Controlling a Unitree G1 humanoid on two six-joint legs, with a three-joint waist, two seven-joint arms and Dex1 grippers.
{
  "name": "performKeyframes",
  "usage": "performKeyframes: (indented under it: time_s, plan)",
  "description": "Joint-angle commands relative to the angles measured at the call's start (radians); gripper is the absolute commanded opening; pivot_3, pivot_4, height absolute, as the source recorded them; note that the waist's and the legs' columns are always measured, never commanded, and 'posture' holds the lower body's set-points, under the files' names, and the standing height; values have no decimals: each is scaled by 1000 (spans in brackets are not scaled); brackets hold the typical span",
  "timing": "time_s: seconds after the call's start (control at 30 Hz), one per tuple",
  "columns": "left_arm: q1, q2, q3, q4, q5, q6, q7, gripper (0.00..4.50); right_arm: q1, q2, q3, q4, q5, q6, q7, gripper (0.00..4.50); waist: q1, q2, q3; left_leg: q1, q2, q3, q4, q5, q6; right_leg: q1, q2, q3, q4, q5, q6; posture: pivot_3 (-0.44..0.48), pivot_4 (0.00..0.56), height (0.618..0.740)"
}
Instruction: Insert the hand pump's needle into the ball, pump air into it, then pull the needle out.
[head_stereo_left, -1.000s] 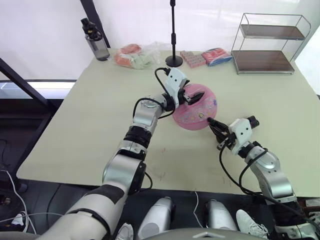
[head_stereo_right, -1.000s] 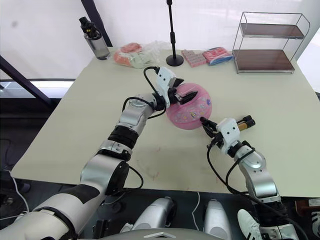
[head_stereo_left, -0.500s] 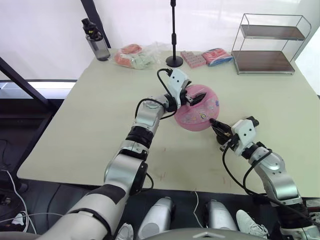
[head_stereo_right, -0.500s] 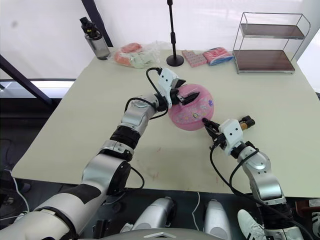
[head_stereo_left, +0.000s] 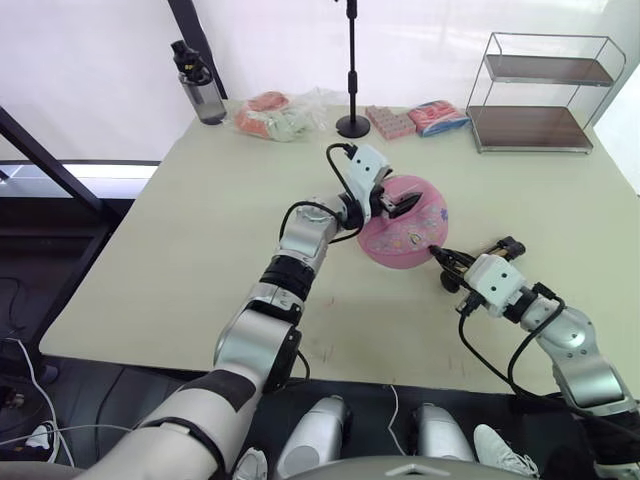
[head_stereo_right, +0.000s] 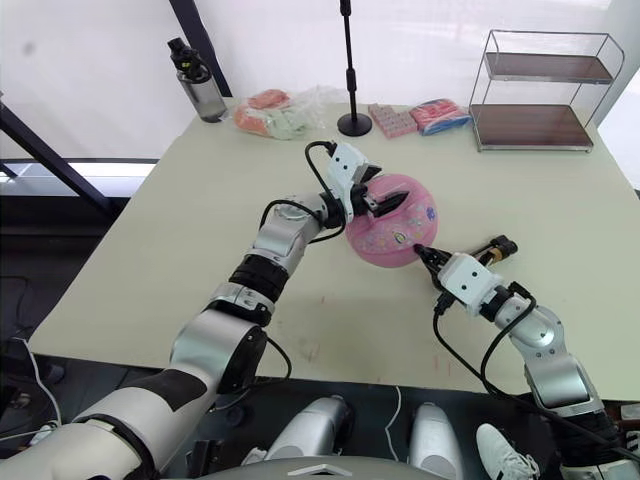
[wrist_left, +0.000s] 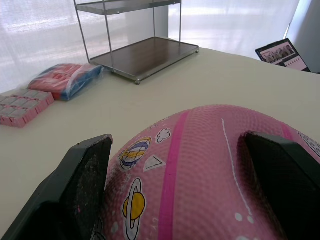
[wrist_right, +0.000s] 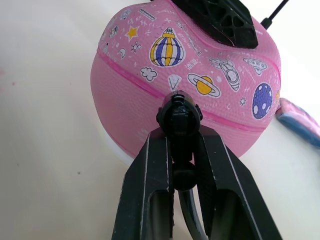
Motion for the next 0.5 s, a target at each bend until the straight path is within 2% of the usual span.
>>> performKeyframes:
  time_s: [0.03,0.17,0.27,0.37,0.5]
  plan:
    - [79,47,-1,168,77,53,103,4500,30,-18,-84,-92,52,-69,2,79,0,0,0,0,0,-1,0,0,0,1,0,-1,0,0,0,0,150,736]
    - [80,48,-2,170,77,53,107,4500,59,28,-100,-155,228,59,27,79,0,0,0,0,0,-2,0,0,0,1,0,-1,-1,0,0,0,150,736]
    - [81,49,-3,171,77,52,112,4500,112,21,-105,-242,431,268,87,79,1,1,-1,0,0,-3,0,0,0,2,-1,-2,-1,0,0,0,150,736]
    - [82,50,-5,171,74,51,115,4500,115,20,-129,-263,455,315,67,79,-4,1,-2,1,0,-3,0,-1,1,3,-1,-3,-2,0,0,0,150,736]
    - [84,50,-5,178,78,46,119,4500,117,11,-147,-254,411,285,64,79,-40,-3,-14,7,2,-1,-1,-4,6,6,1,0,0,0,0,0,150,736]
